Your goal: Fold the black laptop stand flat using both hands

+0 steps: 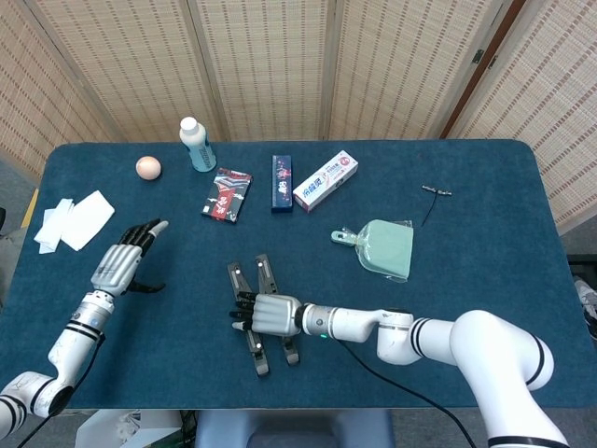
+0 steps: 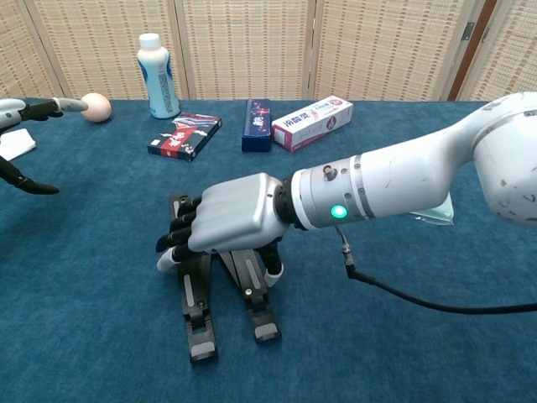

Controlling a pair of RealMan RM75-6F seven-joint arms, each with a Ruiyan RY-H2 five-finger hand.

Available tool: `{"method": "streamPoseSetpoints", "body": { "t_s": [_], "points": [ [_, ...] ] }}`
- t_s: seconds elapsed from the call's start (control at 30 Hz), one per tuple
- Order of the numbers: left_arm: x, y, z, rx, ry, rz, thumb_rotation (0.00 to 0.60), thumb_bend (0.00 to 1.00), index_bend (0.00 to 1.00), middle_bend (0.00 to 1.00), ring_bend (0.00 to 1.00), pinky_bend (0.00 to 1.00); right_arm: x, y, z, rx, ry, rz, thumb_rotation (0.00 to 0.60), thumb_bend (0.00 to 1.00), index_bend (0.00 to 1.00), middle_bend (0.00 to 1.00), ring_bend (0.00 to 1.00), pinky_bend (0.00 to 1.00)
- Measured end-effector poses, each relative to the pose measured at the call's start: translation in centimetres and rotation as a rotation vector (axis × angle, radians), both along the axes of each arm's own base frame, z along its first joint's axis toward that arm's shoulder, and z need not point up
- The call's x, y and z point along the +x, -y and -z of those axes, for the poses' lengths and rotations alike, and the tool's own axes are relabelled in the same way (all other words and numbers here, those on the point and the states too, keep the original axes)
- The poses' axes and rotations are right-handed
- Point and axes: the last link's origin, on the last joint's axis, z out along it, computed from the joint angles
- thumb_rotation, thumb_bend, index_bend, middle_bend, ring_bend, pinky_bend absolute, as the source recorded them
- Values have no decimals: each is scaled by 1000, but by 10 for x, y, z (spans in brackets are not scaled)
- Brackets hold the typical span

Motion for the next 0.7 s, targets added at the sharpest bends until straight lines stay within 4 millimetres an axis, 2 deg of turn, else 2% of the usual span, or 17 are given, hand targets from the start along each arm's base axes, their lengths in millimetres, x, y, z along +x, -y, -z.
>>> {"method": "streamPoseSetpoints", "body": {
  "t_s": [0.23, 0.37, 0.7],
  "points": [
    [-1, 2, -2, 4, 8, 2, 600, 113, 0, 1, 14, 48, 14, 3, 5, 29, -36, 16, 600, 123, 0, 0, 0, 0],
    [-1, 1, -3, 6, 11, 2, 600, 113, 0, 0, 10, 47, 22, 7, 9, 40, -49, 27, 600, 129, 0, 0, 0, 0],
    [-5, 2, -4, 0, 20, -6, 600, 113, 0, 0, 1, 46, 25, 12, 16, 48, -73, 56, 600, 151, 0, 19, 0, 0]
  ]
}}
